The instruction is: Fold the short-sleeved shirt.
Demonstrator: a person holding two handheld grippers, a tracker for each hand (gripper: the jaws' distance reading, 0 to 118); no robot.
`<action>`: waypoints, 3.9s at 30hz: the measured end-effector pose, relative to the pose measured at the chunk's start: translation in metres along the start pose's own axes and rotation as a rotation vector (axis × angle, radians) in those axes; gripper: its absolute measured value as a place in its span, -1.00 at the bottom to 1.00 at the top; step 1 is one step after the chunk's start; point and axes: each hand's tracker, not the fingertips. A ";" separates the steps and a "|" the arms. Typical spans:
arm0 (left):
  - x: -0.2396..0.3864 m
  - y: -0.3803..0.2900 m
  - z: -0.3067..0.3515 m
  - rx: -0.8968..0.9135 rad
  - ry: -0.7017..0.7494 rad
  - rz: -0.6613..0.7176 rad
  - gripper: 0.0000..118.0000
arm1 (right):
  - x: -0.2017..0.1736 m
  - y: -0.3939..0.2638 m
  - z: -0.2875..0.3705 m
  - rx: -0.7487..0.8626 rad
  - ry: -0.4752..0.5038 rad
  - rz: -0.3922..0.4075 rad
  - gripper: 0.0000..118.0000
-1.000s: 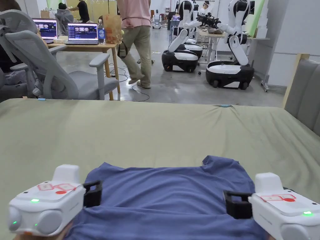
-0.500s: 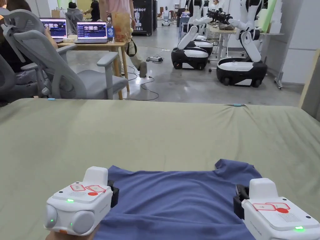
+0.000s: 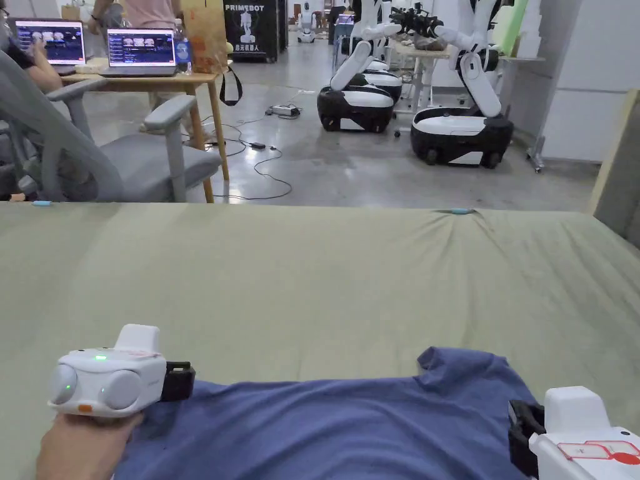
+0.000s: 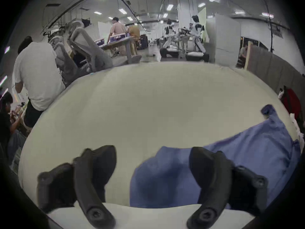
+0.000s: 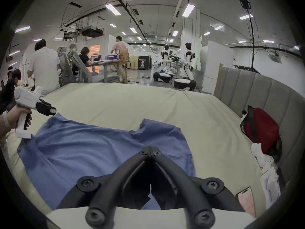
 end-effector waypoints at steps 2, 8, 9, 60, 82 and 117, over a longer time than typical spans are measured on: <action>0.005 -0.003 -0.025 -0.108 -0.036 -0.037 0.30 | 0.019 0.004 -0.016 -0.022 -0.034 0.000 -1.00; 0.016 0.005 0.019 -0.078 -0.126 0.016 -0.96 | 0.078 0.018 -0.101 -0.232 -0.027 -0.136 0.41; 0.019 0.005 0.030 -0.050 -0.108 0.006 -0.96 | 0.084 0.019 -0.119 -0.279 -0.015 -0.171 0.89; 0.103 -0.090 0.286 0.467 -0.108 0.019 -0.65 | -0.083 0.004 0.141 0.141 0.029 -0.045 -0.53; -0.093 -0.218 0.198 0.064 -0.380 0.837 0.92 | -0.113 -0.015 0.126 0.109 0.077 0.040 -1.00; 0.187 -0.162 0.188 0.078 -0.095 -0.407 -0.85 | -0.098 -0.036 0.119 0.071 0.079 0.036 -1.00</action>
